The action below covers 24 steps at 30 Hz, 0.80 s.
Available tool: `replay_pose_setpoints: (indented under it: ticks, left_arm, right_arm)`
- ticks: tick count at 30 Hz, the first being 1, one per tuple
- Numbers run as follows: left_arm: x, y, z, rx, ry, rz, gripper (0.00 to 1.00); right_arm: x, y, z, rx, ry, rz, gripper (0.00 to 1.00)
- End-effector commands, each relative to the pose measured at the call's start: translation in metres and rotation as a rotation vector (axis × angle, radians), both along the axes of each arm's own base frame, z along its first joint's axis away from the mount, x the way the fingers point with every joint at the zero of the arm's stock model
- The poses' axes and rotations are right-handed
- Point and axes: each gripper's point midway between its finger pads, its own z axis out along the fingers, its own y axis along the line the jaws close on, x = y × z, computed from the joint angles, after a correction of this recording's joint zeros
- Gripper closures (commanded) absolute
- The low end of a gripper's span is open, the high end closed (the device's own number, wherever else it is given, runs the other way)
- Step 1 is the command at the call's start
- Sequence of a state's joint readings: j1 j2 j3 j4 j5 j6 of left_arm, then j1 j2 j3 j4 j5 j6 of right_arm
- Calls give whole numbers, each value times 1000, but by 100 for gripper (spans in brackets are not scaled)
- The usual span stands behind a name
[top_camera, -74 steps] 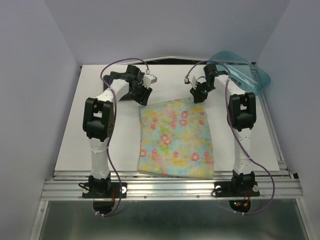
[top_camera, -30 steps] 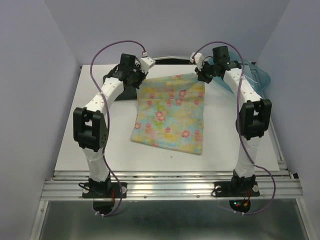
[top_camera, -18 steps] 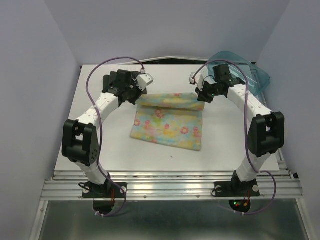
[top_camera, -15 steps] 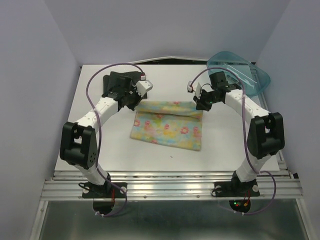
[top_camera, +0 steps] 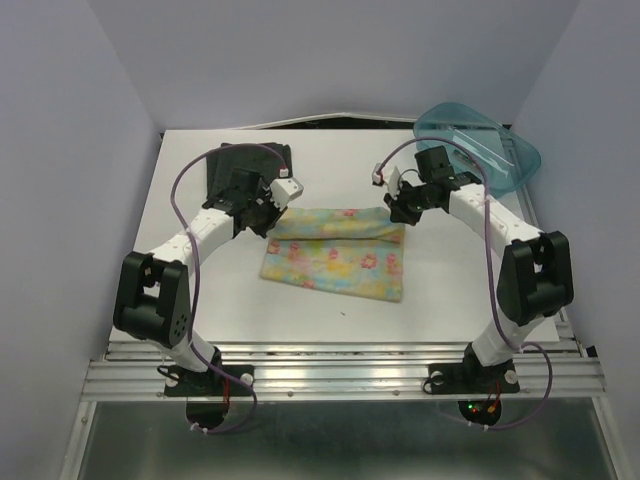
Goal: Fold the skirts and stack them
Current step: Fold the skirt
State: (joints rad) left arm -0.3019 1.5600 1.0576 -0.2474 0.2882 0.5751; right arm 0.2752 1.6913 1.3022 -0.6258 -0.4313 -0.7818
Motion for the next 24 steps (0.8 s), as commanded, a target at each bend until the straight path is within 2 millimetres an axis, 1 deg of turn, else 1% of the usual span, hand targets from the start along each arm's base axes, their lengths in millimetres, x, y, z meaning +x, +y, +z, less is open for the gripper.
replay_pose_setpoints:
  ticks: [1, 2, 3, 4, 5, 6, 7, 8, 10, 11, 12, 13, 14, 15, 17, 18, 19, 20, 21, 22, 24]
  left_arm:
    - [15, 5, 38, -10, -84, 39, 100]
    - [14, 5, 43, -14, -90, 32, 100]
    - [13, 5, 51, -17, -106, 30, 100]
    - [10, 6, 53, -13, -107, 25, 100]
    - [6, 8, 58, -6, -114, 16, 100]
    - [4, 9, 59, -1, -116, 10, 100]
    - [0, 11, 57, 8, -110, 4, 100]
    - [-2, 13, 56, 19, -110, 1, 100]
    - [-11, 18, 52, 49, -107, -14, 100]
    - [-14, 20, 50, 56, -103, -20, 100]
    - [-21, 21, 44, 68, -87, -36, 100]
    - [-25, 22, 41, 73, -80, -43, 100]
    - [-28, 21, 37, 78, -72, -54, 100]
    - [-33, 22, 29, 89, -58, -60, 100]
    - [-38, 24, 19, 106, -45, -64, 100]
    - [-41, 25, 9, 111, -28, -64, 100]
    - [-43, 24, 4, 110, -18, -64, 100]
    - [-45, 24, 0, 108, -7, -60, 100]
    - [-47, 22, -4, 105, 3, -63, 100]
    - [-49, 22, -11, 101, 22, -55, 100]
    - [-53, 17, -20, 94, 47, -60, 100]
  right_arm:
    - [23, -12, 45, -25, -99, -60, 99]
    - [21, -12, 48, -26, -100, -53, 99]
    - [15, -13, 48, -29, -83, -49, 99]
    - [9, -9, 53, -23, -84, -30, 99]
    - [4, -11, 52, -35, -81, -20, 99]
    - [0, -13, 51, -41, -81, -16, 99]
    - [-6, -11, 56, -39, -95, -4, 99]
    - [-14, -14, 47, -50, -77, 0, 99]
    - [-25, -14, 40, -63, -64, 13, 99]
    - [-35, -12, 32, -70, -49, 28, 99]
    - [-41, -9, 29, -72, -45, 40, 99]
    - [-45, -10, 25, -75, -37, 35, 99]
    - [-50, -3, 23, -69, -40, 48, 99]
    - [-58, -3, 12, -79, -16, 52, 99]
    - [-66, 0, 3, -81, 8, 55, 99]
    - [-72, 5, -6, -83, 20, 67, 99]
    - [-71, 5, -9, -79, 15, 60, 99]
    - [-76, 6, -14, -89, 29, 67, 99]
    - [-74, 7, -17, -86, 15, 65, 99]
    - [-76, 3, -26, -104, 28, 59, 99]
    - [-73, 2, -31, -116, 19, 53, 99]
